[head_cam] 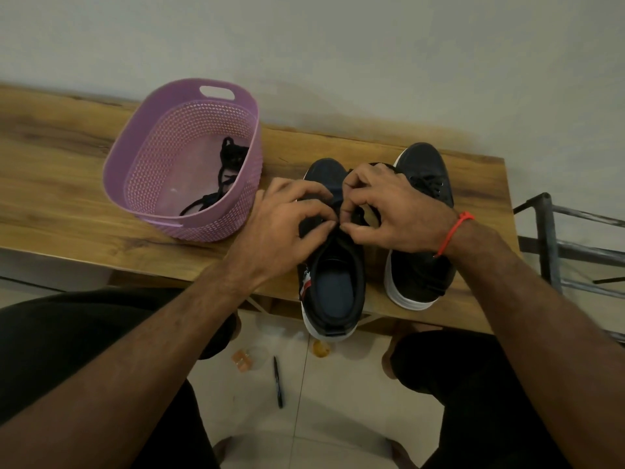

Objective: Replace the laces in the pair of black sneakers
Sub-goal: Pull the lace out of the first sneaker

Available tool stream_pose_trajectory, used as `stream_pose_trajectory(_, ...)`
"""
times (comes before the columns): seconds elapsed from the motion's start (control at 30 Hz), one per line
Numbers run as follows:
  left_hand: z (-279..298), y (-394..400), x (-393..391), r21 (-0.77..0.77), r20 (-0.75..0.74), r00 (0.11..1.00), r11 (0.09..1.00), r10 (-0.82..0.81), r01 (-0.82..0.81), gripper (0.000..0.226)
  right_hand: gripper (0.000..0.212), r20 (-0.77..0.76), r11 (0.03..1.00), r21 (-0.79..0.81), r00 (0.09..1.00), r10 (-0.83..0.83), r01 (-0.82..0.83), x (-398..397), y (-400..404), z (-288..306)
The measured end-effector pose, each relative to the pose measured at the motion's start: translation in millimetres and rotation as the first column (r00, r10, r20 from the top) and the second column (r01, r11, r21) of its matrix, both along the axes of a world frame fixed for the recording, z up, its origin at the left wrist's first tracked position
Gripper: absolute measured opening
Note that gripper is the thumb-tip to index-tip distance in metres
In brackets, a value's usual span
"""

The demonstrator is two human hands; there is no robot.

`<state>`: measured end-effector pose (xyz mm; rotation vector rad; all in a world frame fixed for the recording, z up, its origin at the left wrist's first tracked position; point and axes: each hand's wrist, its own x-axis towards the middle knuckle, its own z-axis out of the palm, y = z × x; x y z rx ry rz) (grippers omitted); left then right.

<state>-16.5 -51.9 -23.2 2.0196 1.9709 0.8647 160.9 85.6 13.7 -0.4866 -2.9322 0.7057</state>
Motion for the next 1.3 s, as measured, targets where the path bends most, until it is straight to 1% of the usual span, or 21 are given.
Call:
stream_pose_trajectory(0.07, 1.9, 0.4, -1.2, -0.009, -0.004, 1.0, 1.0, -0.015, 0.015, 0.02, 0.01, 0.008, 1.0, -0.009, 1.0, 0.007, -0.007, -0.7, 0.2, 1.5)
stream_pose_trajectory(0.17, 3.6, 1.3, -3.1, -0.02, -0.007, 0.999, 0.999, -0.036, 0.036, 0.016, 0.009, 0.007, 1.0, 0.003, 1.0, 0.013, -0.013, -1.5, 0.3, 1.8)
stream_pose_trajectory(0.3, 2.1, 1.0, -3.9, 0.015, 0.012, 0.999, 0.999, -0.051, 0.051, 0.011, 0.011, 0.01, 1.0, 0.021, 1.0, 0.003, -0.003, -0.5, 1.5, 1.5)
stream_pose_trajectory(0.4, 2.0, 1.1, -4.7, 0.026, -0.012, 0.996, 0.996, -0.087, 0.088, 0.013, 0.013, 0.018, 0.999, 0.046, 1.0, 0.01, -0.011, -1.6, 0.6, 1.0)
stream_pose_trajectory(0.53, 4.3, 0.9, -5.5, 0.021, -0.095, 0.99, 0.994, -0.1, 0.103, 0.018, 0.019, 0.036, 0.999, 0.048, 0.999, 0.02, -0.022, -2.1, -2.9, 1.5)
stream_pose_trajectory(0.7, 3.3, -0.6, 0.6, 0.067, -0.247, 0.968, 0.995, -0.05, 0.068, 0.018, 0.029, 0.032, 1.0, 0.022, 0.999, 0.019, -0.019, -4.8, -6.7, 1.9)
stream_pose_trajectory(0.8, 3.5, -1.0, 2.9, 0.085, -0.272, 0.962, 0.996, -0.018, 0.043, 0.018, 0.026, 0.027, 1.0, 0.013, 1.0, 0.005, -0.005, -5.6, -6.5, 3.0)
stream_pose_trajectory(0.9, 1.5, -0.5, 5.4, 0.067, -0.25, 0.968, 0.998, -0.004, 0.021, 0.022, 0.023, 0.02, 1.0, -0.003, 1.0, 0.009, -0.009, -5.3, -6.4, 3.5)
stream_pose_trajectory(1.0, 0.4, -0.4, 7.3, 0.043, -0.202, 0.979, 0.999, -0.012, 0.021, 0.022, 0.012, 0.027, 0.998, -0.056, 0.999, 0.016, -0.015, -3.3, -5.0, 2.6)
stream_pose_trajectory(1.07, -0.9, -0.2, 6.2, 0.028, -0.207, 0.978, 0.999, -0.017, 0.023, 0.022, 0.009, 0.039, 0.996, -0.084, 0.999, 0.026, -0.023, -1.7, -3.6, 3.7)
stream_pose_trajectory(1.13, -3.1, 0.4, 2.8, 0.02, -0.195, 0.981, 1.0, -0.003, 0.007, 0.026, 0.013, 0.038, 0.993, -0.117, 0.999, 0.033, -0.029, -0.5, -3.7, 8.1)
stream_pose_trajectory(1.23, -4.4, 1.6, -5.8, 0.001, -0.082, 0.996, 1.0, 0.026, -0.026, 0.03, 0.02, -0.007, 0.992, -0.126, 1.0, -0.002, 0.001, 1.9, -1.8, 13.1)
stream_pose_trajectory(1.3, -4.3, 2.0, -7.6, -0.014, -0.046, 0.998, 0.999, 0.036, -0.037, 0.028, 0.024, -0.05, 0.993, -0.117, 0.998, -0.037, 0.031, 2.5, 0.0, 12.3)
